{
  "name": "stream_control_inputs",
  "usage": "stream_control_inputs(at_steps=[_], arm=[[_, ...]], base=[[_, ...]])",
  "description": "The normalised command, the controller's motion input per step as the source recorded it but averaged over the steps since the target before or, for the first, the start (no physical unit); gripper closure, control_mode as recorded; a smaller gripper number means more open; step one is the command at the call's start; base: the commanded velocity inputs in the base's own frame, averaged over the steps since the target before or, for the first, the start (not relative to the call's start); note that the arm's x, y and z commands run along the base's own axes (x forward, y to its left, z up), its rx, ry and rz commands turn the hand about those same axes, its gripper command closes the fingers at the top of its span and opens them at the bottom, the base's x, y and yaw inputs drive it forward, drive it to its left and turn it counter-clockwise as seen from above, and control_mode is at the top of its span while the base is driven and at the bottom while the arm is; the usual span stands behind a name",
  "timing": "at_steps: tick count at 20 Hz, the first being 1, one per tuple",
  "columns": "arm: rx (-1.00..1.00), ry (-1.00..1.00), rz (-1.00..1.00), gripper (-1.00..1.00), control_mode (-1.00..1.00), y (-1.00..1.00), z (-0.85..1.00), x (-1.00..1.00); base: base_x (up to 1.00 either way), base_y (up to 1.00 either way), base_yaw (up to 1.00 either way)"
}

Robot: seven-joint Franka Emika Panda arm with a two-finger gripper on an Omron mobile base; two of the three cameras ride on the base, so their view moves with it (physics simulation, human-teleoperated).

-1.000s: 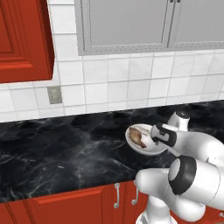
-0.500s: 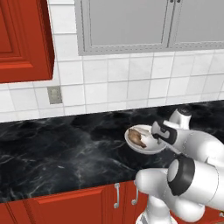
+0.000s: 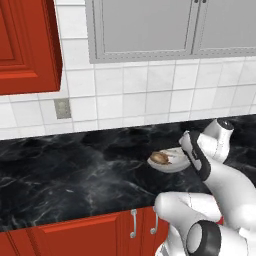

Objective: Place the bowl with the carrot and lemon wedge on the top shelf of the fridge. Place the bowl with the chicken drumstick and fish on the second highest shelf of the fridge.

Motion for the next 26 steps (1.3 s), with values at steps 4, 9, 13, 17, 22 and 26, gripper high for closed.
stream_control_inputs(at_steps=[4,9,13,17,22,26], arm=[[-0.02,-0.19,-0.02,1.0,-1.0,0.08,0.8,-0.53],[-0.05,-0.19,-0.04,1.0,-1.0,0.18,0.95,-0.54],[-0.04,-0.25,-0.05,1.0,-1.0,0.3,1.0,-0.64],[0.08,-0.29,-0.08,1.0,-1.0,0.07,0.84,-0.72],[0.17,-0.07,-0.01,1.0,-1.0,-0.09,0.23,-0.29],[0.0,0.0,0.0,1.0,-1.0,0.0,0.0,0.0]], base=[[0.0,0.0,0.0],[0.0,0.0,0.0],[0.0,0.0,0.0],[0.0,0.0,0.0],[0.0,0.0,0.0],[0.0,0.0,0.0]])
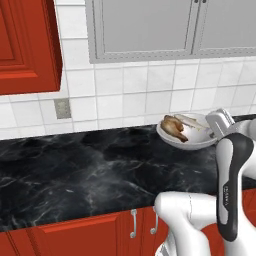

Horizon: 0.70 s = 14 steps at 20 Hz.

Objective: Place the bowl with the carrot and lemon wedge on the top shelf of the fridge. Place the bowl with the chicken drumstick and fish on the second highest shelf of the fridge.

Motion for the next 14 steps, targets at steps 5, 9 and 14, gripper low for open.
stream_control_inputs(at_steps=[5,9,14], arm=[[0.0,-0.02,0.0,1.0,-1.0,0.0,0.0,-0.38],[0.0,-0.02,0.0,1.0,1.0,0.0,0.0,-0.15],[0.0,0.0,0.0,1.0,1.0,0.0,0.0,0.0]], base=[[0.0,0.0,0.0],[-0.31,0.0,-0.05],[-0.85,-0.01,-0.63]])
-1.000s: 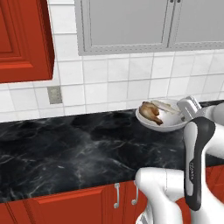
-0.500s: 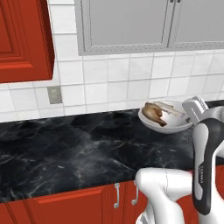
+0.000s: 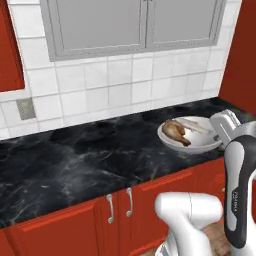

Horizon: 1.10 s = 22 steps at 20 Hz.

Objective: Place the bowl with the carrot and lemon wedge on the top shelf of the fridge. Place the bowl with the chicken drumstick and fish on the second highest shelf of the fridge.

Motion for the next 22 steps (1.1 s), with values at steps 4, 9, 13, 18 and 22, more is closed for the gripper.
stream_control_inputs(at_steps=[4,9,13,18,22], arm=[[0.0,0.0,0.0,1.0,1.0,0.0,0.0,0.0],[0.0,0.0,0.0,1.0,1.0,0.0,0.0,0.0],[0.0,0.0,0.0,1.0,1.0,0.0,0.0,0.0],[0.0,0.0,0.0,1.0,1.0,0.0,0.0,0.0],[0.0,0.0,0.0,1.0,1.0,0.0,0.0,0.0]], base=[[-0.63,0.0,-0.8],[-0.19,-0.33,-0.75],[0.0,-0.75,-0.7],[0.3,-0.82,-0.6],[1.0,-0.42,-0.33]])
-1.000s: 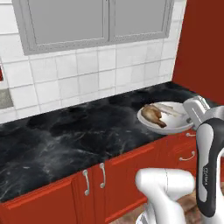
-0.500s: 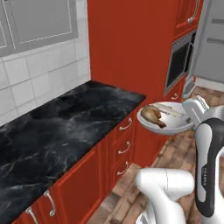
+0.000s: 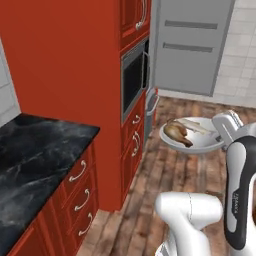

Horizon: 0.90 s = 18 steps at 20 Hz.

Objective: Place the bowl with the carrot and lemon wedge on the top shelf of the fridge. Place the bowl with the chicken drumstick and fish on the second highest shelf of the fridge.

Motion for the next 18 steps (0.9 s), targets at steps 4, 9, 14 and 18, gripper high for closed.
stream_control_inputs(at_steps=[4,9,14,18], arm=[[0.0,0.0,0.0,1.0,1.0,0.0,0.0,0.0],[0.0,0.0,0.0,1.0,1.0,0.0,0.0,0.0],[0.0,0.0,0.0,1.0,1.0,0.0,0.0,0.0],[0.0,0.0,0.0,1.0,1.0,0.0,0.0,0.0]], base=[[1.0,-0.16,-0.13],[1.0,-0.39,-0.04],[1.0,-0.61,-0.01],[1.0,-0.68,-0.03]])
